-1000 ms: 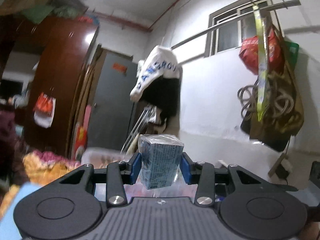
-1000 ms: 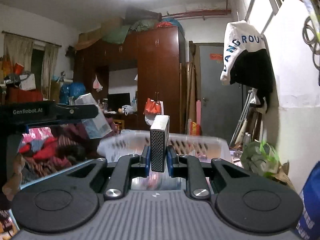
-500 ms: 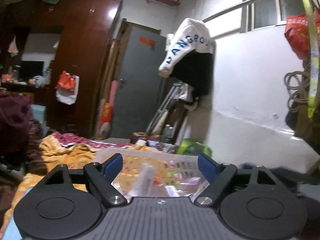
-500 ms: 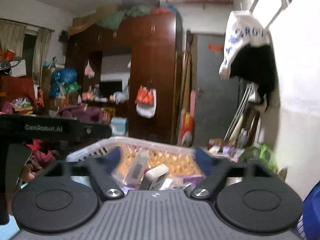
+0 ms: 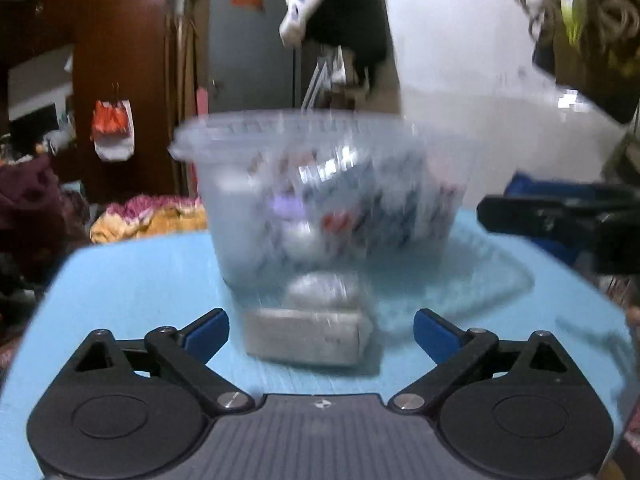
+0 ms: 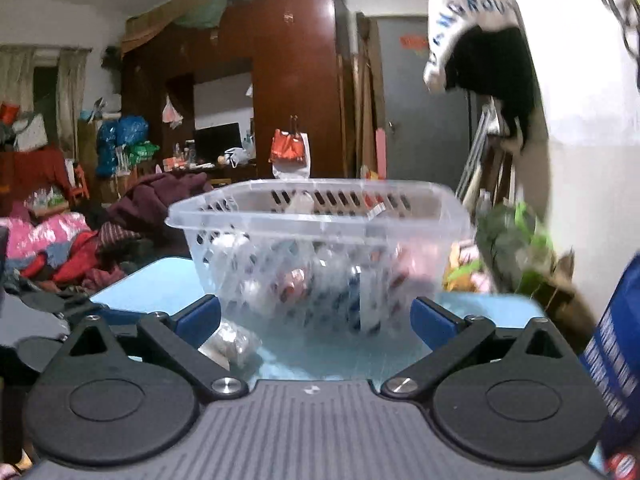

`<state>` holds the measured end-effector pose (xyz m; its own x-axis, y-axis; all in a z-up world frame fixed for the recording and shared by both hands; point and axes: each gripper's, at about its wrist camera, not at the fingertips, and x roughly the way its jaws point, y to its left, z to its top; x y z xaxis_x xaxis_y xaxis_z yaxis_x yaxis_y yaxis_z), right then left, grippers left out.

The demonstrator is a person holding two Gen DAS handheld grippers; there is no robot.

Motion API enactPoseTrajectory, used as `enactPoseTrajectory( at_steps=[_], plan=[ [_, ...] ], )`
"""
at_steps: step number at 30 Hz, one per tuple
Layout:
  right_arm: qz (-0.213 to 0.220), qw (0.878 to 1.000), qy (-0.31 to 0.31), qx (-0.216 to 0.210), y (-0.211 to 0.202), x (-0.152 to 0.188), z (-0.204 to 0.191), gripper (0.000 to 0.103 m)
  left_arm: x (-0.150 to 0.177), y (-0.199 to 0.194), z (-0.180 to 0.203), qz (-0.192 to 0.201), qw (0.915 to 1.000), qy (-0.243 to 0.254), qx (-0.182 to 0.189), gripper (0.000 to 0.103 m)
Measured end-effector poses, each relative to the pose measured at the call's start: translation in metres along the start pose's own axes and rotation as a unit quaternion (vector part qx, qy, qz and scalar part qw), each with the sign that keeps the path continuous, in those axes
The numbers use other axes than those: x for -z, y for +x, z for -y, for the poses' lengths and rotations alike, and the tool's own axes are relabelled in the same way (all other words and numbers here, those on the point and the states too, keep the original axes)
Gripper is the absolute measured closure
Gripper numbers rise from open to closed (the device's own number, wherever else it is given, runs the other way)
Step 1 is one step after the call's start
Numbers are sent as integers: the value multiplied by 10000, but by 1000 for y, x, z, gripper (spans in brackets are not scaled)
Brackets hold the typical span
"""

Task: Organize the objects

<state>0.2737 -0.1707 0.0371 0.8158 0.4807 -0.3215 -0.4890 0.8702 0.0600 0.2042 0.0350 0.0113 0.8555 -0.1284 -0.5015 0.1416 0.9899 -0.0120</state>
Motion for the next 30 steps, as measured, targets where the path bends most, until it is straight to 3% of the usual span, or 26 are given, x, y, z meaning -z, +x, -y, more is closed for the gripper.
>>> enactPoseTrajectory(
  at_steps=[4,8,9,10,13,16,18,24,30],
  plan=[
    [-318,9982,503,-51,8,5,16,0,-6,13,-3,-332,9994,-88,-97,5],
    [-418,9974,577,64,7,16,11,0,-9,28,-2,-513,9980,-27,-359,6],
    [-469,9972,583,87,9,17,10,0,-10,29,-5,-567,9980,-120,-243,8],
    [-518,9968,597,115,12,18,10,0,-11,31,-9,-600,9979,-218,-118,17],
    [-598,9959,656,158,19,21,8,0,-8,18,-20,-282,9985,-460,23,17],
    [-721,9941,808,94,35,24,0,0,-1,1,-32,-53,9988,-472,-81,18],
    [-983,9931,635,-10,52,24,-15,0,0,-7,-48,49,9977,-678,-77,18],
    [-1247,9921,12,-90,81,21,-56,0,0,-13,-98,194,9914,-1266,-251,18],
    [-1343,9902,-325,-207,84,23,-70,10,4,-9,-110,275,9881,-1508,-101,17]
  ],
)
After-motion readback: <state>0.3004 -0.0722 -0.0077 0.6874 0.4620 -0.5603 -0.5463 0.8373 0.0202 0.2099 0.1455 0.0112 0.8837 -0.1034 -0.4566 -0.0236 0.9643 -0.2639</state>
